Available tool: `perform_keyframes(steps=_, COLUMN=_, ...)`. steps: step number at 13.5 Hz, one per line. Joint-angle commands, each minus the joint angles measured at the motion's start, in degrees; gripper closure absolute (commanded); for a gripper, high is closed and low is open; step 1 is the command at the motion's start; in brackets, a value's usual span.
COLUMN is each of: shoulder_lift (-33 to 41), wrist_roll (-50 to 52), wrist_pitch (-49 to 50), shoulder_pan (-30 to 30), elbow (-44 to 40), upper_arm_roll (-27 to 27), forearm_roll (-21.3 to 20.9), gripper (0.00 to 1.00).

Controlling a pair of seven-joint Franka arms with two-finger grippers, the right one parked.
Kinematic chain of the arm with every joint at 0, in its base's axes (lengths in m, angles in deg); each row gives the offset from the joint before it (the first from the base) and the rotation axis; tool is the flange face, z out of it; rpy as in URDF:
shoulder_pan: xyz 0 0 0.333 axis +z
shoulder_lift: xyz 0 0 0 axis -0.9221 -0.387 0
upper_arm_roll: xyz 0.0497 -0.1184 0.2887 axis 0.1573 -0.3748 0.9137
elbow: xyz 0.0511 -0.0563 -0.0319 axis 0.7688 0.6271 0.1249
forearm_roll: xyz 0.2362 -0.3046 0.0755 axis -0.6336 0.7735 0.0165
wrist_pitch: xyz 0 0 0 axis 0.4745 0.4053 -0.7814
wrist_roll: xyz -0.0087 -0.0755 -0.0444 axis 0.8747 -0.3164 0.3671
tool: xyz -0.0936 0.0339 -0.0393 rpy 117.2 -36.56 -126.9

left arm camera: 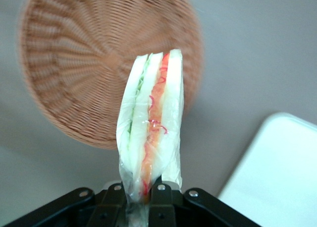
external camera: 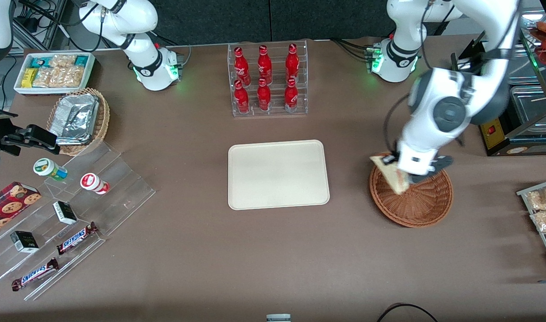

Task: Place sandwich from basket to tray
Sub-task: 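Carry the held sandwich over to the white tray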

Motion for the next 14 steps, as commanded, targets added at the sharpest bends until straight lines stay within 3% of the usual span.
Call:
perform_keyframes(steps=1, shoulder_lift=-5.9, wrist_roll=0.5, wrist_pitch=0.4, shoulder_pan=-6.8, elbow=-6.1, upper_arm_roll=-0.3, forearm_roll=-0.1, gripper=1.0)
perform_keyframes(steps=5, shoulder_lift=-17.0, wrist_roll=3.8, wrist_pitch=0.4, shoulder_pan=-14.8, elbow=-17.5, upper_arm_roll=-0.2, forearm_roll=-0.5, gripper=1.0)
perform_keyframes(steps=11, shoulder_lift=-27.2, wrist_roll=6.4, wrist_pitch=-2.0, shoulder_pan=-22.9, elbow=-26.1, upper_arm_roll=0.0, forearm_roll=-1.3, gripper=1.0)
perform_keyframes(steps=14, shoulder_lift=-30.0, wrist_roll=8.1, wrist_pitch=-3.2, shoulder_pan=-24.7, elbow=-27.4, upper_arm_roll=0.1, forearm_roll=-5.5, gripper=1.0)
